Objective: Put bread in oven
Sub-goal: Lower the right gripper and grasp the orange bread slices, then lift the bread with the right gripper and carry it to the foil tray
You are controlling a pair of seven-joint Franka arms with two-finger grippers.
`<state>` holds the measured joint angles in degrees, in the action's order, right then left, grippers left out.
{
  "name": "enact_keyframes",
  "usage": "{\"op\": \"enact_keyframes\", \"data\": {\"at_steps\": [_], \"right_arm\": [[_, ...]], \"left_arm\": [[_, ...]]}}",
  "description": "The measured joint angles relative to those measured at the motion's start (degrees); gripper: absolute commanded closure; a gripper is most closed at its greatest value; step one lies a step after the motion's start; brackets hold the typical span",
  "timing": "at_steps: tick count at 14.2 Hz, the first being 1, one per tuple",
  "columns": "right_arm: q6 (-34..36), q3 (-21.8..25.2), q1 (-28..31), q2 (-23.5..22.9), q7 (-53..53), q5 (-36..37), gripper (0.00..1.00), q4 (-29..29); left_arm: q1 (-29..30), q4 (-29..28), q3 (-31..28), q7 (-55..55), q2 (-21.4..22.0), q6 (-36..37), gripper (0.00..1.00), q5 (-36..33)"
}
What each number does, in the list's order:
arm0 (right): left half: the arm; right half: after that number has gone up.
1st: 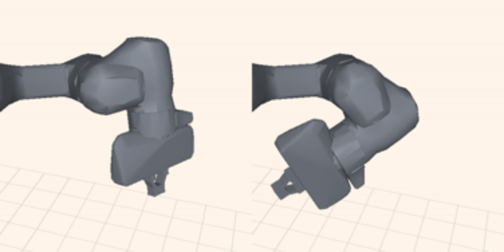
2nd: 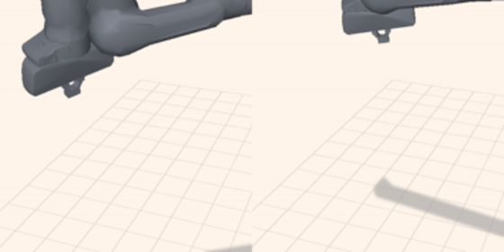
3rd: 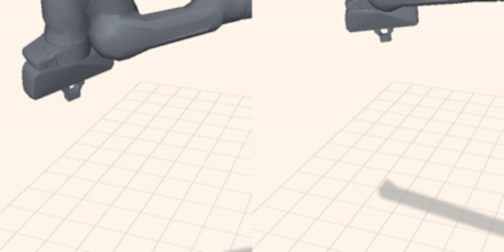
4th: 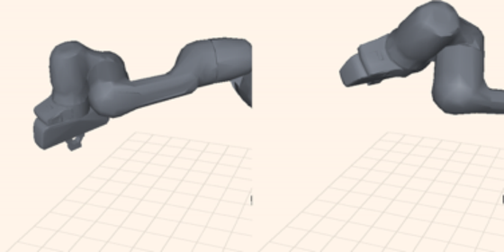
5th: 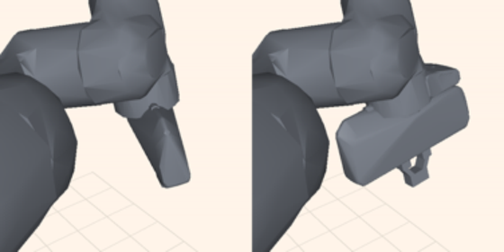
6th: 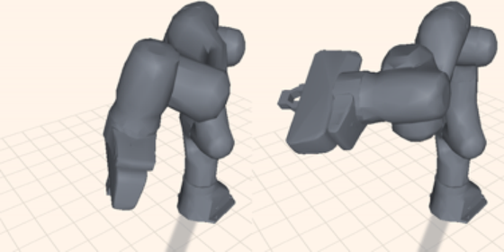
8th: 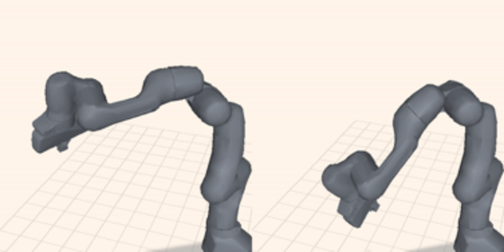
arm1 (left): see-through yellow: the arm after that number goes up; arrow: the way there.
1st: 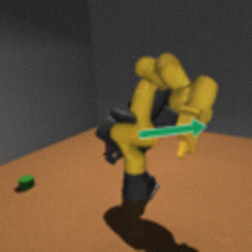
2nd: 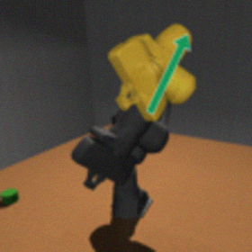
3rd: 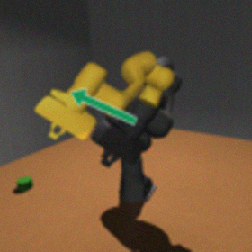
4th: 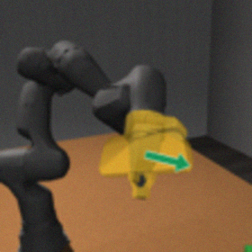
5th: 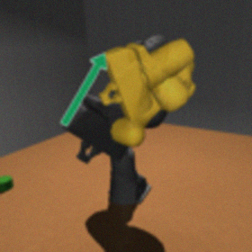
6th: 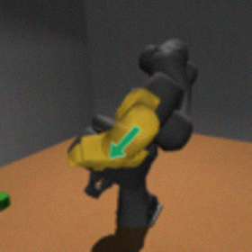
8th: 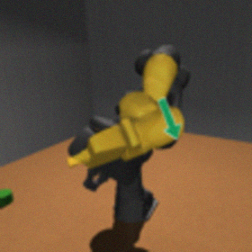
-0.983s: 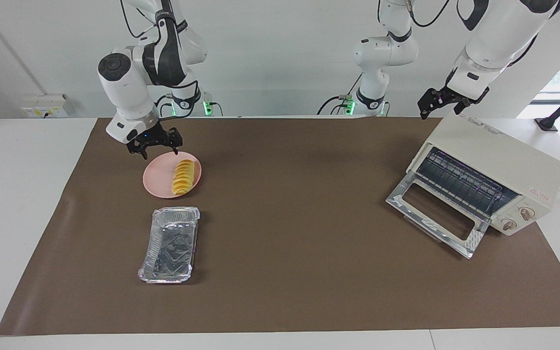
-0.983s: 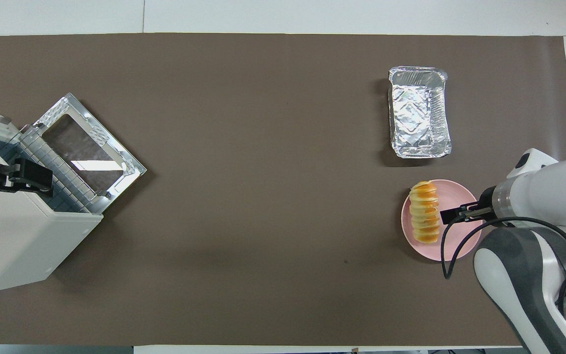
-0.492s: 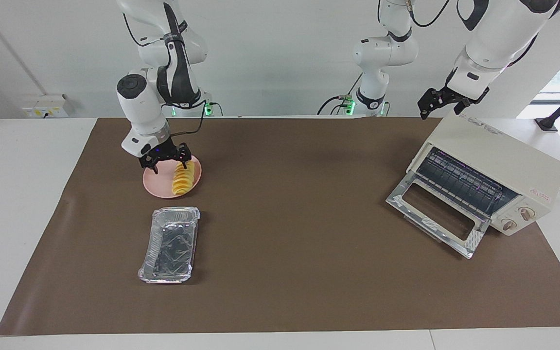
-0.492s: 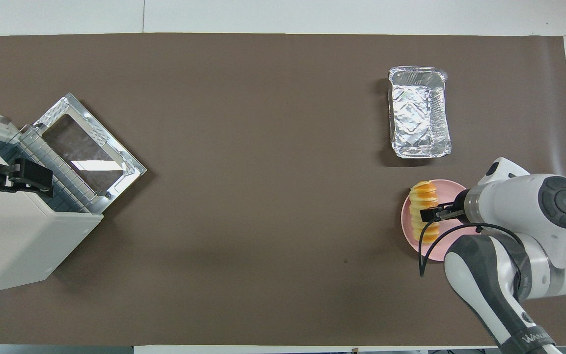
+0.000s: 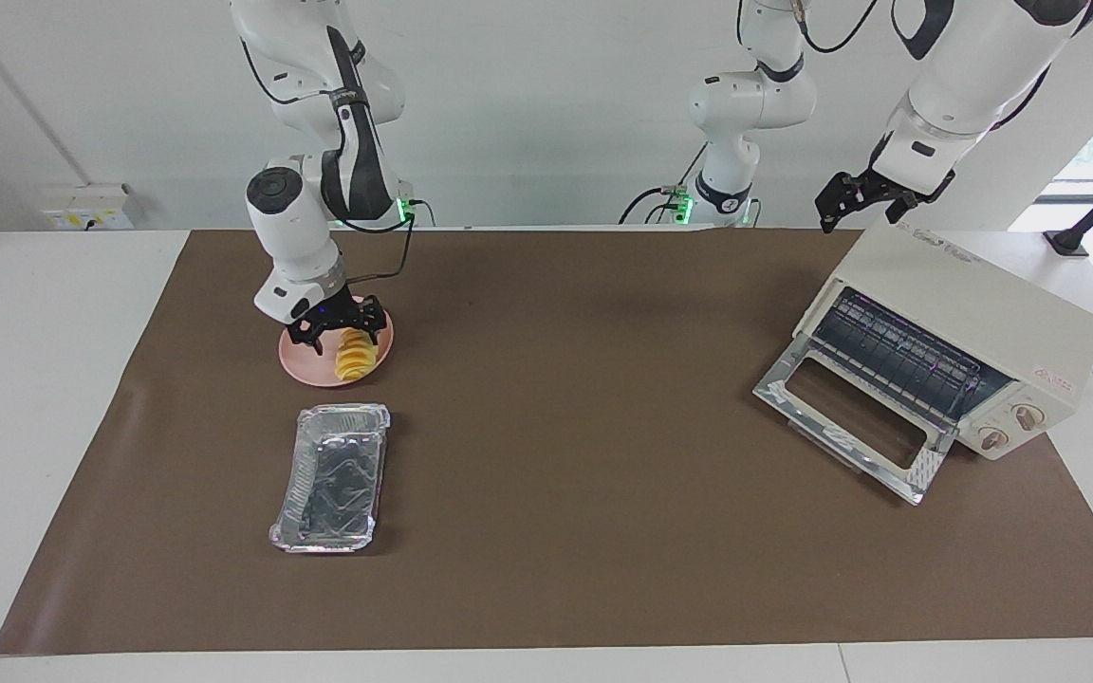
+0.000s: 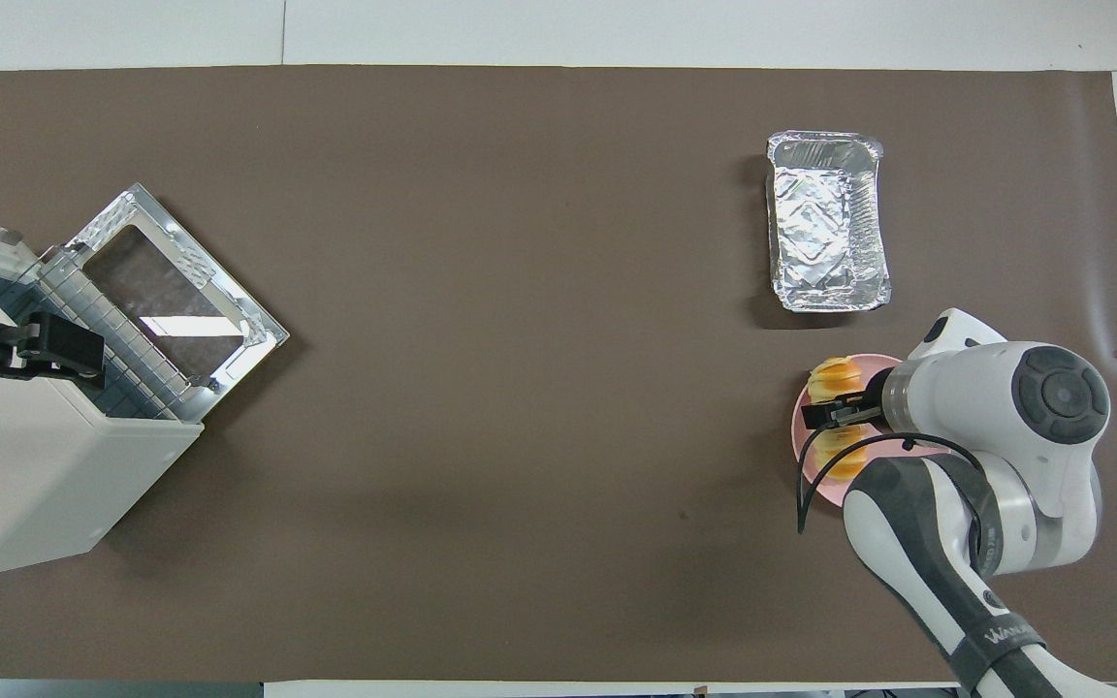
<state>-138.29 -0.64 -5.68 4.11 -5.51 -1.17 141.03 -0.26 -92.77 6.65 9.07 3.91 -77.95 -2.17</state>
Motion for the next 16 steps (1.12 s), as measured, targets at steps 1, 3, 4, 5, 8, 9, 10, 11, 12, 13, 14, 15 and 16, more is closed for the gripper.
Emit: {"op": "enact_keyframes", "data": {"at_steps": [1,3,4,5,8,9,10,11,12,13,14,15,16], "right_arm": [[-0.01,-0.01,-0.29,-0.05,0.16,0.0,0.0,0.08],[-0.91,0.0,-0.41,-0.11,0.17,0.0,0.0,0.8],[-2.06,0.0,-0.42,-0.18,0.17,0.0,0.27,1.53],[-3.0,0.0,-0.42,-0.27,0.17,0.0,0.83,2.25],[-3.97,0.0,-0.42,-0.37,0.73,-0.01,1.0,2.98],[-4.0,0.0,-0.42,-0.36,1.17,-0.01,1.0,2.96],[-4.01,0.0,-0.42,-0.36,1.54,-0.01,1.0,2.93],[-4.01,0.0,-0.42,-0.36,1.66,-0.01,1.0,2.89],[-4.01,0.0,-0.42,-0.36,1.67,-0.01,1.0,2.87],[-4.0,0.0,-0.42,-0.36,1.68,-0.01,1.0,2.85],[-4.0,0.0,-0.42,-0.36,1.68,-0.01,1.0,2.83],[-3.85,0.0,-0.42,-0.37,1.68,-0.01,1.0,2.69],[-3.22,0.0,-0.42,-0.37,1.68,-0.01,1.0,2.29]], "left_arm": [[0.0,0.0,0.0,0.0,0.0,0.0,0.0,0.0],[0.0,0.0,0.0,0.0,0.0,0.0,0.0,0.0],[0.0,0.0,0.0,0.0,0.0,0.0,0.0,0.0],[0.0,0.0,0.0,0.0,0.0,0.0,0.0,0.0],[0.0,0.0,0.0,0.0,0.0,0.0,0.0,0.0],[0.0,0.0,0.0,0.0,0.0,0.0,0.0,0.0],[0.0,0.0,0.0,0.0,0.0,0.0,0.0,0.0],[0.0,0.0,0.0,0.0,0.0,0.0,0.0,0.0],[0.0,0.0,0.0,0.0,0.0,0.0,0.0,0.0],[0.0,0.0,0.0,0.0,0.0,0.0,0.0,0.0],[0.0,0.0,0.0,0.0,0.0,0.0,0.0,0.0],[0.0,0.0,0.0,0.0,0.0,0.0,0.0,0.0],[0.0,0.0,0.0,0.0,0.0,0.0,0.0,0.0]]}}
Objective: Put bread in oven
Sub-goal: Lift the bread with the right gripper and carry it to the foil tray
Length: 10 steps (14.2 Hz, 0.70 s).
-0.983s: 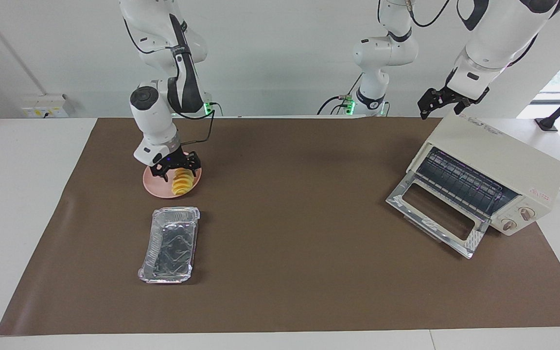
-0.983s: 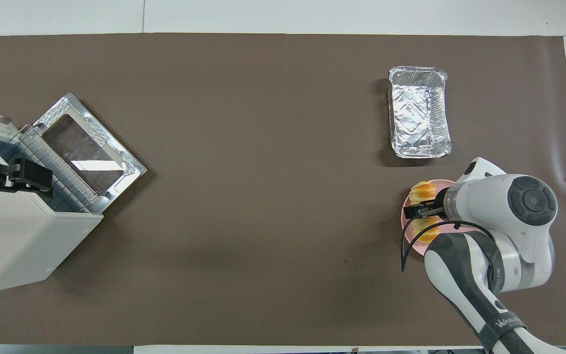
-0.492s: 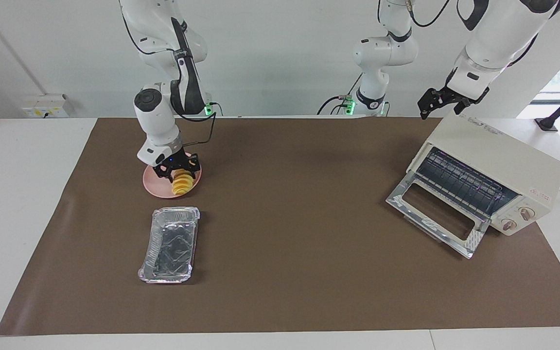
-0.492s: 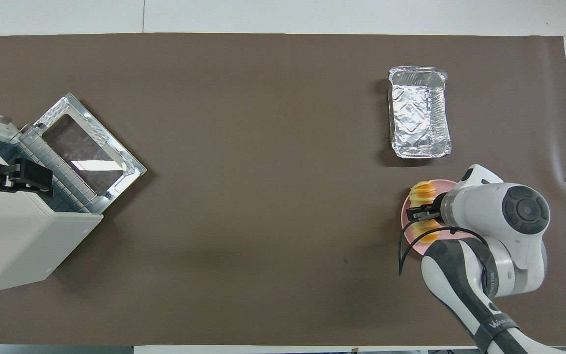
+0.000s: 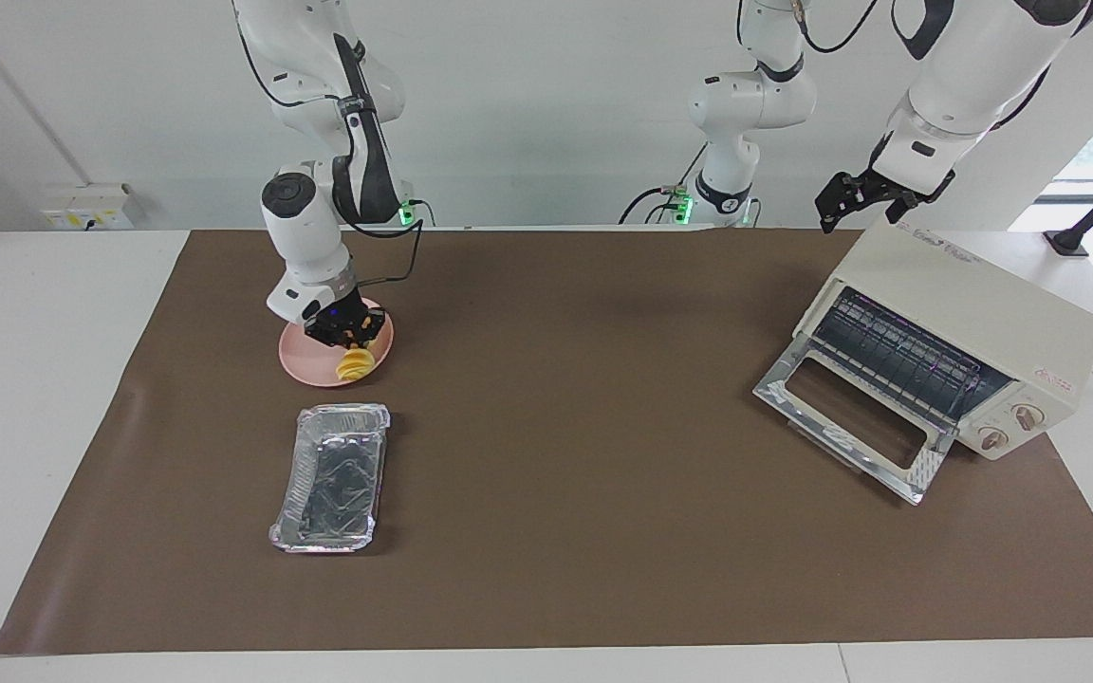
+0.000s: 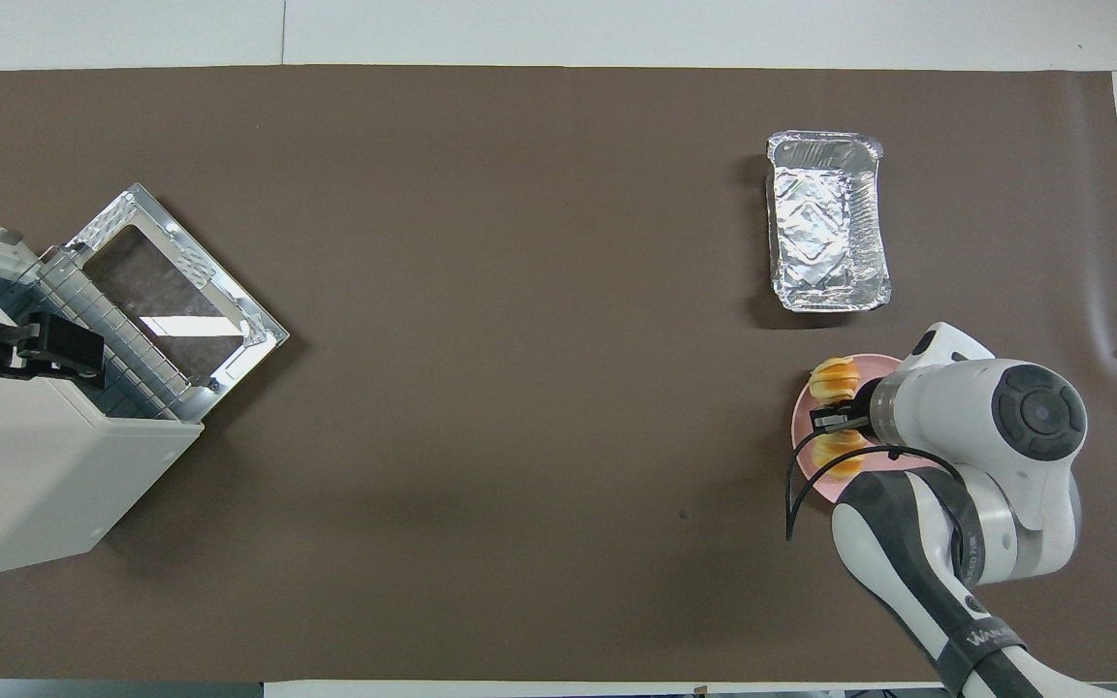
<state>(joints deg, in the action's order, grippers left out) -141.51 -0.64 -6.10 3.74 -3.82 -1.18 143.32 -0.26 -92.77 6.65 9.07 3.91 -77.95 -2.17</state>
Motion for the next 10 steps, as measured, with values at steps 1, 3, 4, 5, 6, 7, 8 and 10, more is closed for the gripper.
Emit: {"op": "enact_keyframes", "data": {"at_steps": [1,3,4,5,6,7,8,10], "right_arm": [[1.57,0.0,0.0,-0.02,0.0,0.0,1.0,-0.93],[7.06,0.0,0.0,-0.04,0.0,0.0,1.0,-4.72],[10.45,0.0,0.0,-0.07,0.0,0.0,1.0,-7.22],[13.68,0.01,0.0,-0.12,0.0,0.0,1.0,-9.92],[16.79,0.06,0.03,-0.35,0.0,0.01,1.0,-12.82],[19.58,0.13,0.08,-0.96,0.0,0.02,1.0,-15.98],[21.99,0.18,0.16,-1.92,0.0,0.05,1.0,-19.34],[26.11,0.3,0.44,-4.72,0.0,0.1,1.0,-26.73]], "left_arm": [[0.0,0.0,0.0,0.0,0.0,0.0,0.0,0.0],[0.0,0.0,0.0,0.0,0.0,0.0,0.0,0.0],[0.0,0.0,0.0,0.0,0.0,0.0,0.0,0.0],[0.0,0.0,0.0,0.0,0.0,0.0,0.0,0.0],[0.0,0.0,0.0,0.0,0.0,0.0,0.0,0.0],[0.0,0.0,0.0,0.0,0.0,0.0,0.0,0.0],[0.0,0.0,0.0,0.0,0.0,0.0,0.0,0.0],[0.0,0.0,0.0,0.0,0.0,0.0,0.0,0.0]]}}
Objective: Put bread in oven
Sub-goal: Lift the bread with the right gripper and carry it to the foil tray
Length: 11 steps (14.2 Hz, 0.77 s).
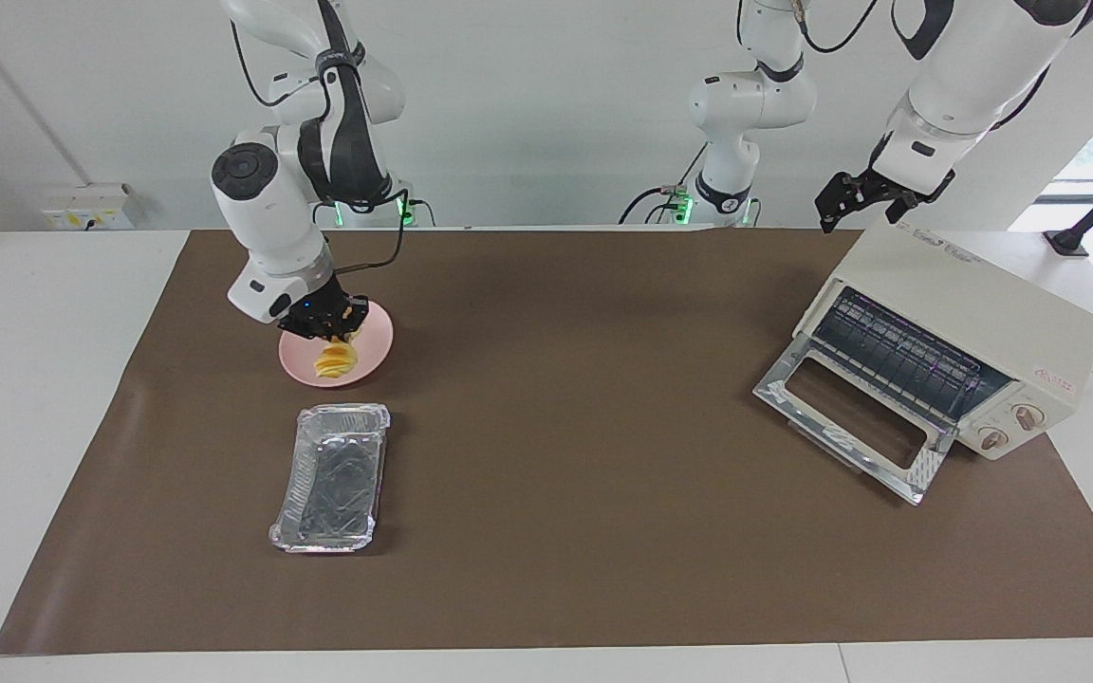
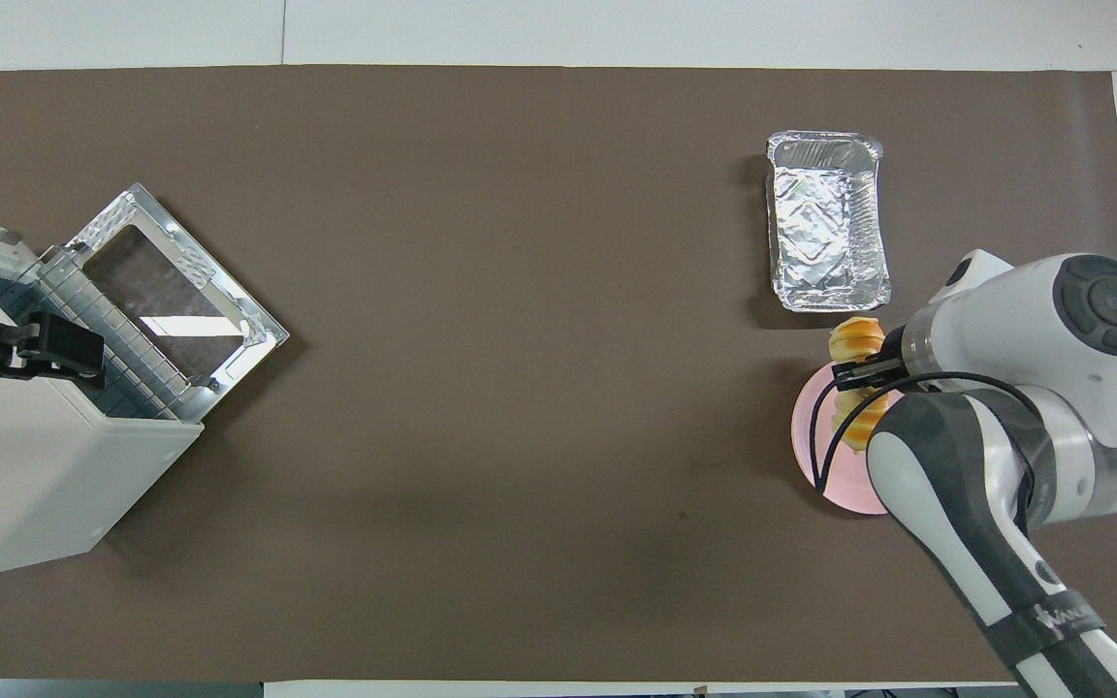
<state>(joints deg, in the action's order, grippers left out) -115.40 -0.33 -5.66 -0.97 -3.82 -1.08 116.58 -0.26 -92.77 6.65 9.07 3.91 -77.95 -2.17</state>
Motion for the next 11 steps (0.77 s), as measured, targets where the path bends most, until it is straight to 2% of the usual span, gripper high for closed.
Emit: {"op": "enact_keyframes", "data": {"at_steps": [5,11], "right_arm": [[1.84,0.53,0.29,-8.87,-0.02,1.31,1.0,-13.21],[7.45,0.69,0.83,-27.0,-0.02,1.48,1.0,-33.54]], "left_arm": [[0.0,0.0,0.0,0.0,0.0,0.0,0.0,0.0],[0.0,0.0,0.0,0.0,0.0,0.0,0.0,0.0]]}}
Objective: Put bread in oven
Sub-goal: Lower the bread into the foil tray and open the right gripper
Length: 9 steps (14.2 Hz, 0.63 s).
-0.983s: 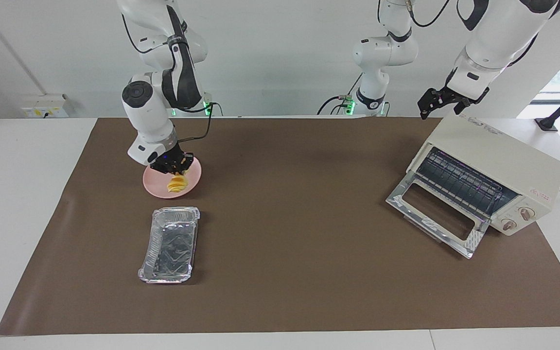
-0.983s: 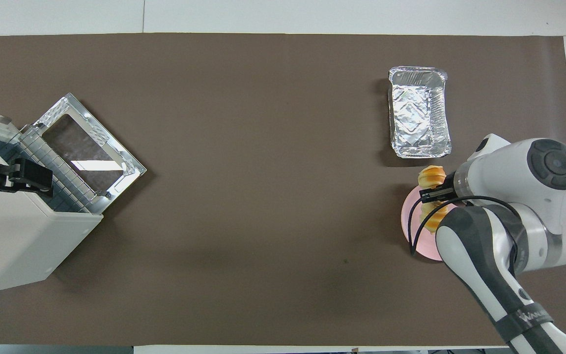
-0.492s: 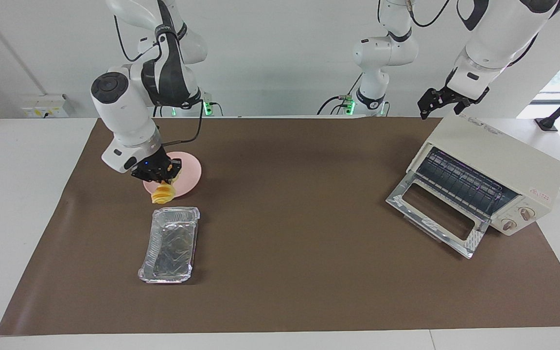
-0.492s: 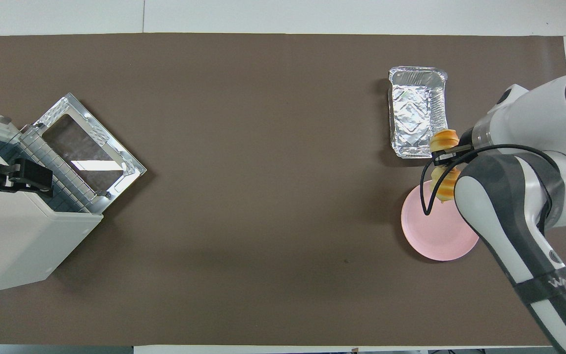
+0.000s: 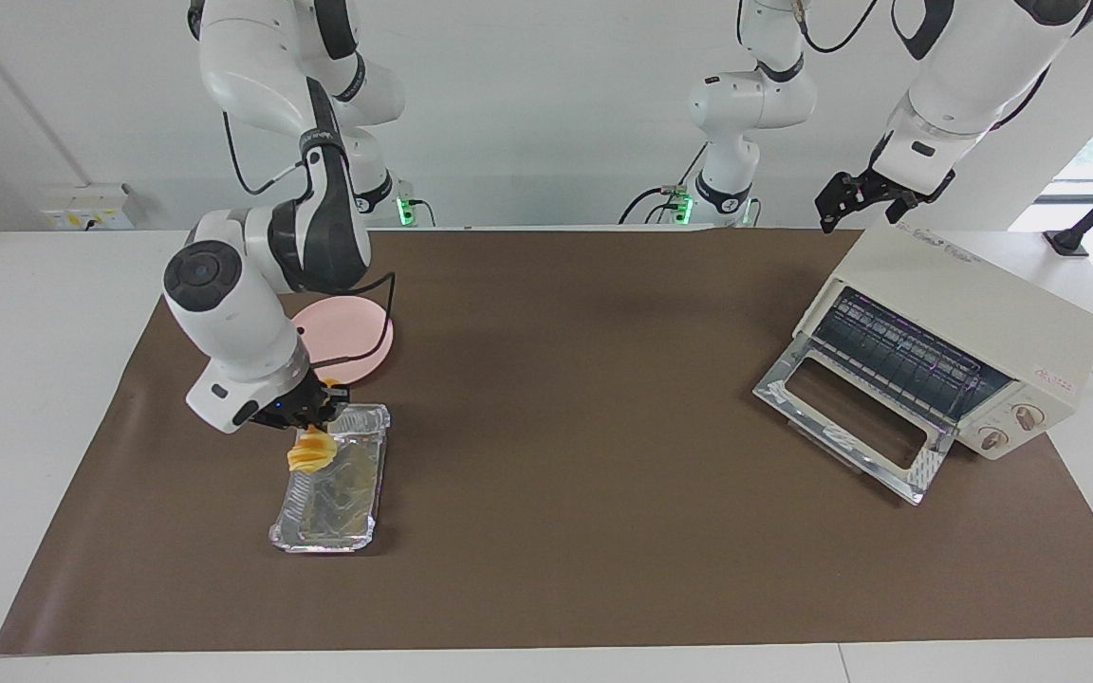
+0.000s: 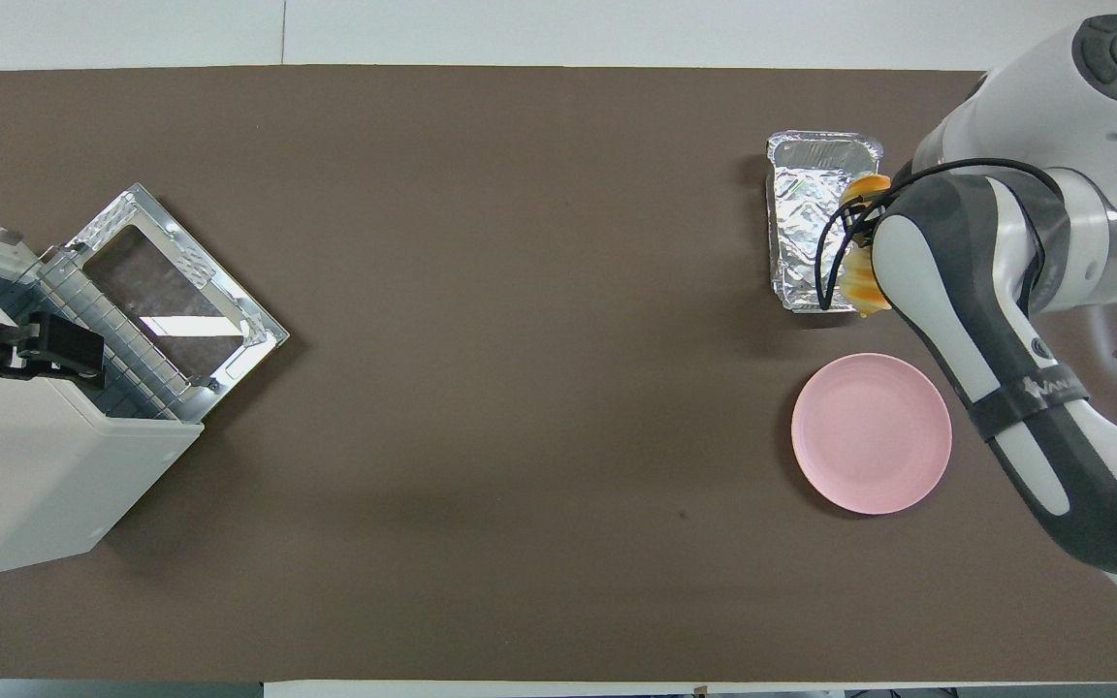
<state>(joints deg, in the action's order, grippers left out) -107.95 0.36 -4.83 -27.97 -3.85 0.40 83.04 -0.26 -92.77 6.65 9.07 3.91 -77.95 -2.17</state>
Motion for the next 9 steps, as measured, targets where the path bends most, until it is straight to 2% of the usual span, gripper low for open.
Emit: {"op": "enact_keyframes", "data": {"at_steps": [4,9], "right_arm": [[-3.51,-0.02,-0.17,-6.34,0.0,0.0,1.0,-3.71],[-7.56,-0.07,-0.28,-8.32,0.0,0.01,1.0,-2.51]], "left_arm": [[0.0,0.0,0.0,0.0,0.0,0.0,0.0,0.0],[0.0,0.0,0.0,0.0,0.0,0.0,0.0,0.0]]}}
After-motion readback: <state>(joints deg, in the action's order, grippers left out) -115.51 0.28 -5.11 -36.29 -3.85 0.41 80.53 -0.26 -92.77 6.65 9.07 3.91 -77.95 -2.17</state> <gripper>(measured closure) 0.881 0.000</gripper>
